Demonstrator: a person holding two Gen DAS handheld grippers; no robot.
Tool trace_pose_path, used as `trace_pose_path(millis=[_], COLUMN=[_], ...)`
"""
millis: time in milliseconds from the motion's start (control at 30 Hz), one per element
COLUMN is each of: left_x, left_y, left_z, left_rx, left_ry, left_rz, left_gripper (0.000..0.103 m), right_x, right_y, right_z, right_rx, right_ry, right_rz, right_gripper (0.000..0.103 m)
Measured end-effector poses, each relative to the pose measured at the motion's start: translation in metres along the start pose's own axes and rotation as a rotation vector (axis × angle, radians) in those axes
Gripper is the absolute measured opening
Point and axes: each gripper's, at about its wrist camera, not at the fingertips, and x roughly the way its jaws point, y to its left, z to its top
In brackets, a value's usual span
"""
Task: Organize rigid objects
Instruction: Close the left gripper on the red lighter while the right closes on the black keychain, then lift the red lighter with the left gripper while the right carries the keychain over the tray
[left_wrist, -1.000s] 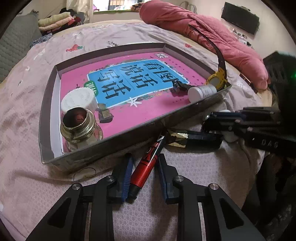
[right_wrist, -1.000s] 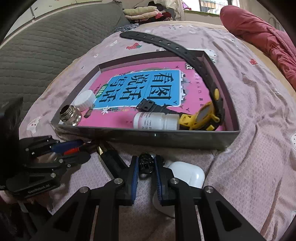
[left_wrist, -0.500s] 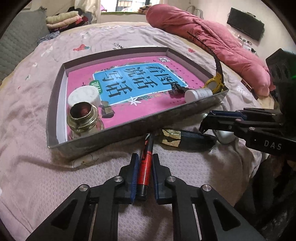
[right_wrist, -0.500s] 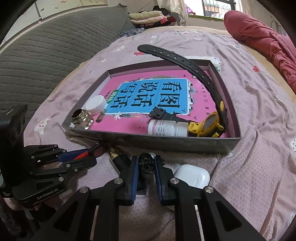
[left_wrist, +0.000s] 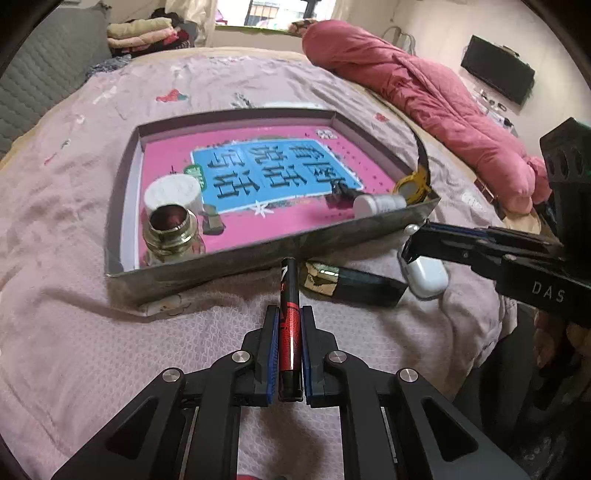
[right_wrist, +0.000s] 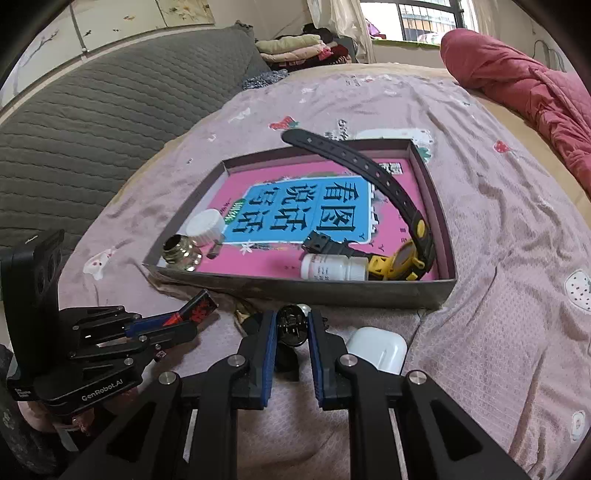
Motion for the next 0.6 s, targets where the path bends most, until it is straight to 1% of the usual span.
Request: trace_pose_path(millis=[100,233,367,600], left_x=[-0.007,-0.015,-0.029,-0.043], left_y=[-0.004,-0.004,-0.004,-0.002], left_z=[0.000,0.002,0.005,0.010], left_rx=[0.005,-0.015,-0.027,-0.055], left_ry=[-0.017,-0.030,-0.063,-0.089], left_rz=[0.011,0.024,0.039,0.062], left_gripper=[0.010,0.010,0.010,0.010], right_x=[-0.006,-0.012,-0.018,-0.024], right_y=[0.005,0.009,0.012,0.015], right_z=[0.001,0.003,0.005,0.008], right_rx=[-0.018,-0.024,-0.029,-0.030], right_ry=[-0.011,-0.027,-0.044,-0.065], right_rz=[0.006,0.009,0.012,0.012], right_gripper=[0.017,0.017,0.017,0.017])
